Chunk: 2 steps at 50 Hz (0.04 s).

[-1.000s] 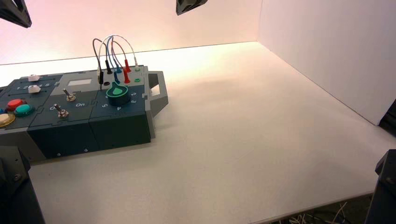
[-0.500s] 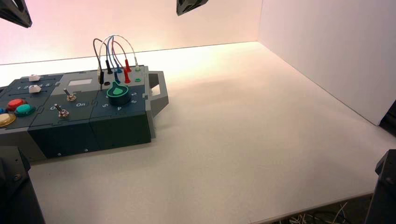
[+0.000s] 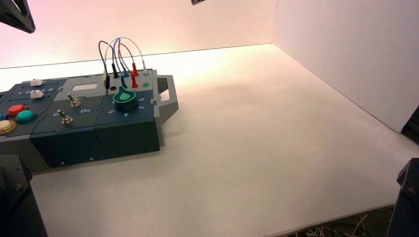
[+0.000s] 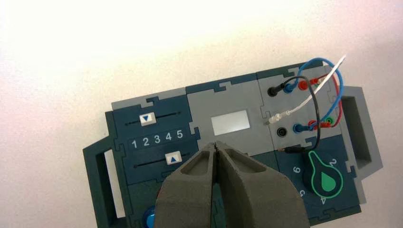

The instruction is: Flip the bottom switch off with the left gripper.

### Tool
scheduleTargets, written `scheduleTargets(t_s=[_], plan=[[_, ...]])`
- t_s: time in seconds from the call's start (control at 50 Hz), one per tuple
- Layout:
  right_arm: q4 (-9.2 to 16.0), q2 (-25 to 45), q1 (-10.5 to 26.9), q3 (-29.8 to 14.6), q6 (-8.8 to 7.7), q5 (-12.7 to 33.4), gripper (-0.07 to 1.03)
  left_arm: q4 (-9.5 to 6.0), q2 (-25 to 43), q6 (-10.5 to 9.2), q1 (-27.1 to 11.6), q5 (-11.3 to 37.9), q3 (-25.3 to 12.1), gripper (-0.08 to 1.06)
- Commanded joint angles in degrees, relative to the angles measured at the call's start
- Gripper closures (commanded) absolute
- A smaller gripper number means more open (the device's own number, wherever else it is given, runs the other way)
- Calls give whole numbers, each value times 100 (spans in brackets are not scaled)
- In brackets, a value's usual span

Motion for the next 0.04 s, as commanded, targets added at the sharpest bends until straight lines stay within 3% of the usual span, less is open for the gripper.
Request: scheduleTargets(t_s=[0.02,0.04], plan=[[18,-193,-35,-105,-9,0,98,0,-26,18,26,-9,-70,101],[18,-193,-35,-105,0,0,98,0,-26,18,26,-9,-70,101]])
